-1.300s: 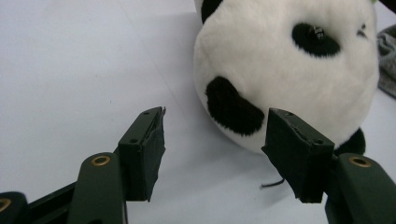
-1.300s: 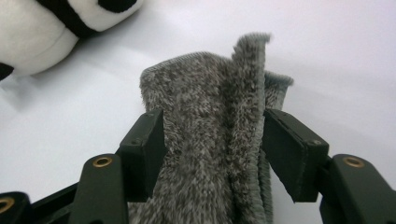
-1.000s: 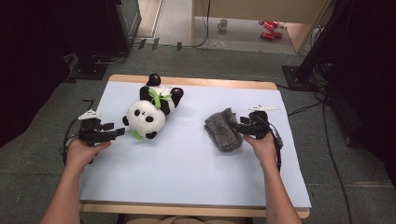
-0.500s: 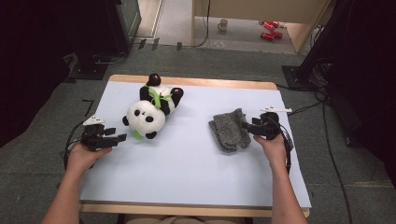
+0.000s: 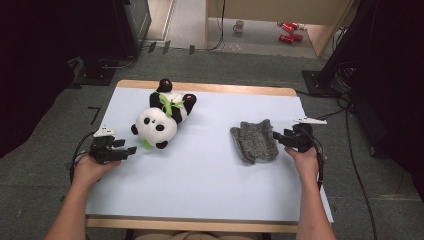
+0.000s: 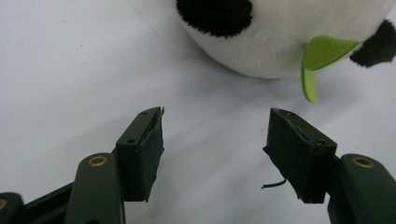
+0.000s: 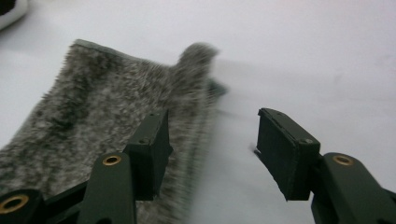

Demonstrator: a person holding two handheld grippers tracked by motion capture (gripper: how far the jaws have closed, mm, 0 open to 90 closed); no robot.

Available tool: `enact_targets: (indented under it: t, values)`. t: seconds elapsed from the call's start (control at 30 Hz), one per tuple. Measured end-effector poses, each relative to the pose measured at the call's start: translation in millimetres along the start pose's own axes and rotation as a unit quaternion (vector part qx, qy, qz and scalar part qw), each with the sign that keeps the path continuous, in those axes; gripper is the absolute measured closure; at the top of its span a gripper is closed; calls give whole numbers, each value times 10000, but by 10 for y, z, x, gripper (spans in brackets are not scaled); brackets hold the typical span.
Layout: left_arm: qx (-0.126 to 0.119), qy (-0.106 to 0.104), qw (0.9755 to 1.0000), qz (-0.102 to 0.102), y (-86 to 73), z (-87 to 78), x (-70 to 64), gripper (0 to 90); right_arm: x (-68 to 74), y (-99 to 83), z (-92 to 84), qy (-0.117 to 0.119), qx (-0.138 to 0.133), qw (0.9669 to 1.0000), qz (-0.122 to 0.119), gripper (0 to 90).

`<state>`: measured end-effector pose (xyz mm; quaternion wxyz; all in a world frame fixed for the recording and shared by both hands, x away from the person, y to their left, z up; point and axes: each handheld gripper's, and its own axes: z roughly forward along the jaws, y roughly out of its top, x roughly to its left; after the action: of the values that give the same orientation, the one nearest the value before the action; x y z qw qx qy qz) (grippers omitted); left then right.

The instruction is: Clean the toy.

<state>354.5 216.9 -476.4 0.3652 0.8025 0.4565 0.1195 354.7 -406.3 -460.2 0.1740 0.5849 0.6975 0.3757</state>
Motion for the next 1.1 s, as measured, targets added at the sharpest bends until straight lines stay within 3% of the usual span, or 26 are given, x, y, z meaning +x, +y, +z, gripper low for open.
enact_targets:
  t: [0.2, 0.4, 0.63, 0.83, 1.1]
  values:
    - [4, 38, 10000, -2, -23, 20, 16, 360, -131, -72, 2, -196, 22, 9997, 124, 447]
    - [28, 77, 10000, 52, -45, 39, 28, 357, -214, -157, 81, -341, 269, 9988, 210, 456]
    - [20, 84, 9998, 191, -77, 53, 46, 350, -262, -219, 116, -721, 434, 9964, 25, 475]
    - [-37, 80, 9991, 404, -111, 59, 38, 339, -242, -259, 123, -922, 359, 9945, -342, 472]
    - [-94, 37, 9988, 487, -136, 69, 28, 282, -305, -346, 107, -924, 45, 9955, -226, 446]
